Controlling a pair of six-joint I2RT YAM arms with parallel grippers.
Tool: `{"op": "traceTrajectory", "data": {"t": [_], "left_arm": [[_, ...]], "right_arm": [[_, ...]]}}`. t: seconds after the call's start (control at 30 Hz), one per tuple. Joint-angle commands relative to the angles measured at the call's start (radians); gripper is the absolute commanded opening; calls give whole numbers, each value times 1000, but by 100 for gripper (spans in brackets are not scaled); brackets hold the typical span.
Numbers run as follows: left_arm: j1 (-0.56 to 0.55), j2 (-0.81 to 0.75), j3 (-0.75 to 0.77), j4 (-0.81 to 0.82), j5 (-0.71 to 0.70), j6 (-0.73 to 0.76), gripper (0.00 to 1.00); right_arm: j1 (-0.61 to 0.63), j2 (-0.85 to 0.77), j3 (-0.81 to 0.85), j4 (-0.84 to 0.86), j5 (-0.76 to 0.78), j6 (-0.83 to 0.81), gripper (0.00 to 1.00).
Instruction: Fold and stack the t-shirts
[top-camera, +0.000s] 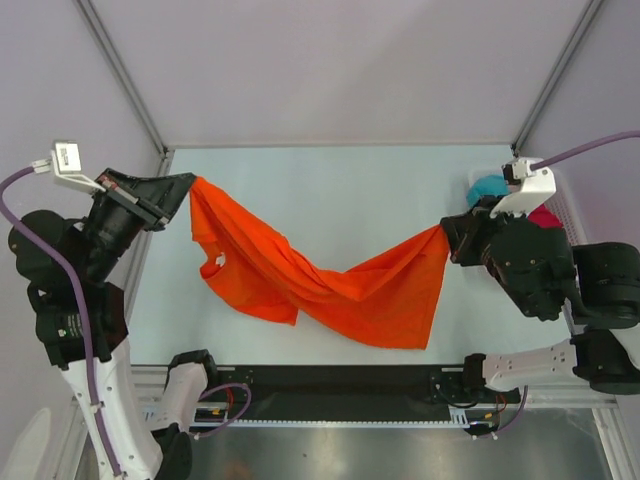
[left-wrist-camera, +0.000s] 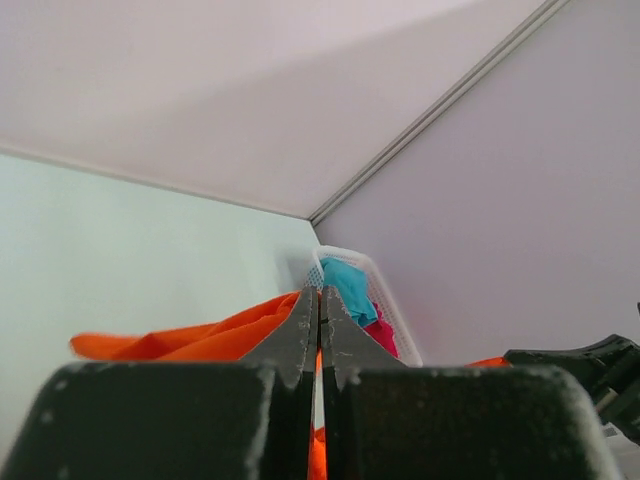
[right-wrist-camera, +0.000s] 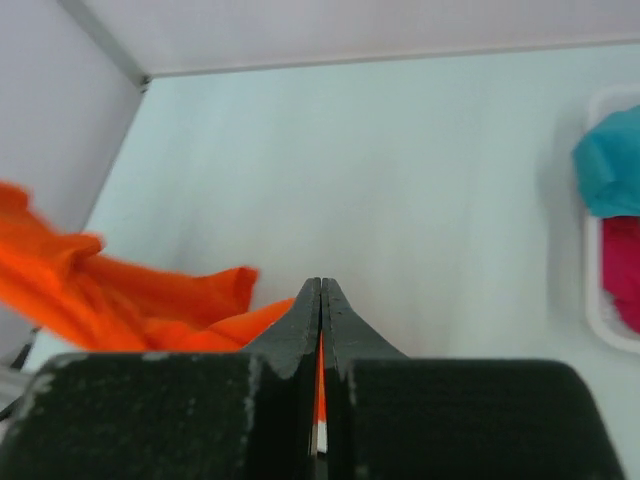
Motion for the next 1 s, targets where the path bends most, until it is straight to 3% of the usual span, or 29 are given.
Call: {"op": "traceTrajectory", "data": {"t": [0.0,0.07,0.1,0.17,0.2,0.23,0.3,0.47,0.7,0.97], "left_arm": [[10,66,-2,-2,-27,-40,1],[10,123,-28,15,-36,-25,1],[10,143,-57,20,-44,-3,1],[10,212,-94,53,-60,15,1],[11,236,-123,61,-67,37,0],[13,290,-140,90,-73,48,0],[20,394,-171,118,-103,74,0],[56,629,-122,165,-168,95,0],[63,1027,152,167,-180,77,0],[54,1273,454,158,-180,71,0]], "right_arm": [[-132,-14,-37,63,60,-140,0],[-244,-11,-107,164,-4,-214,0],[-407,-13,-141,206,-119,-281,0],[-590,-2,-260,331,-282,-335,0],[-756,7,-311,371,-462,-361,0],[-836,19,-354,410,-541,-365,0],[-939,76,-471,528,-665,-371,0],[-1127,304,-510,712,-710,-366,0],[-1208,731,-180,741,-715,-366,0],[-1216,1217,476,586,-654,-418,0]]}}
